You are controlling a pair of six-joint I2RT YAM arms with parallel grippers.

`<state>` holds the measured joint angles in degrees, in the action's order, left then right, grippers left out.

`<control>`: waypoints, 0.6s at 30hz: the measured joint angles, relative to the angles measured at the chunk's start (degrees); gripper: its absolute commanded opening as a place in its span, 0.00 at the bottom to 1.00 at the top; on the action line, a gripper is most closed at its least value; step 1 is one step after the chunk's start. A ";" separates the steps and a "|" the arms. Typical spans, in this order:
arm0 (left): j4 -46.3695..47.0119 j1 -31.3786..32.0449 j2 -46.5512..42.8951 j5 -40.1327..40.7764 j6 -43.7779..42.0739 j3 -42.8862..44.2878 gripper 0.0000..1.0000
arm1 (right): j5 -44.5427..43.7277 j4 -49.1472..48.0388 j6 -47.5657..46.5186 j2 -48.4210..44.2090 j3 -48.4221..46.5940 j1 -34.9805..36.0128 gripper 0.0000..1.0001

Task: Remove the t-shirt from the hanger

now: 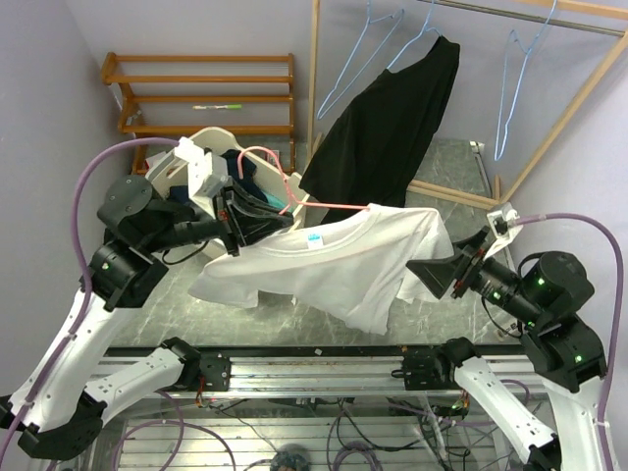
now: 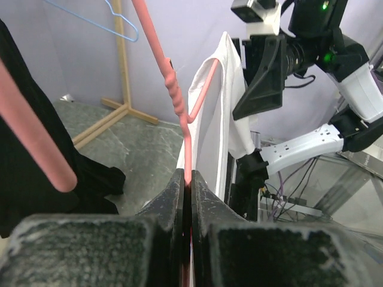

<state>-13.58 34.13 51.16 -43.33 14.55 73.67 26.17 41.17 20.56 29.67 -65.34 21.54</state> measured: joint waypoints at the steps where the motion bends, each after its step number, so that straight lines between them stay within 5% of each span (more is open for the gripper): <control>1: -1.07 0.00 -0.26 0.46 -0.85 1.03 0.07 | -0.74 0.94 -0.31 -0.76 0.37 0.00 0.53; 10: -5.62 0.00 -0.31 0.94 -3.10 2.80 0.07 | -6.60 3.26 -1.62 -4.39 1.05 0.00 0.49; 12: -5.86 0.00 -0.07 0.96 -3.10 2.19 0.07 | -7.02 2.64 -1.62 -3.52 1.01 0.00 0.37; 15: -6.21 0.00 -0.33 0.98 -3.13 0.57 0.07 | -7.13 1.03 -1.62 -1.95 0.98 0.00 0.00; 18: -6.71 0.00 -0.76 1.36 -3.23 -0.20 0.07 | -7.52 -0.31 -1.29 0.00 0.70 0.00 0.00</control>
<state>-20.29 34.13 50.39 -41.98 11.31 73.47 18.65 40.86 19.27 29.67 -64.64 21.54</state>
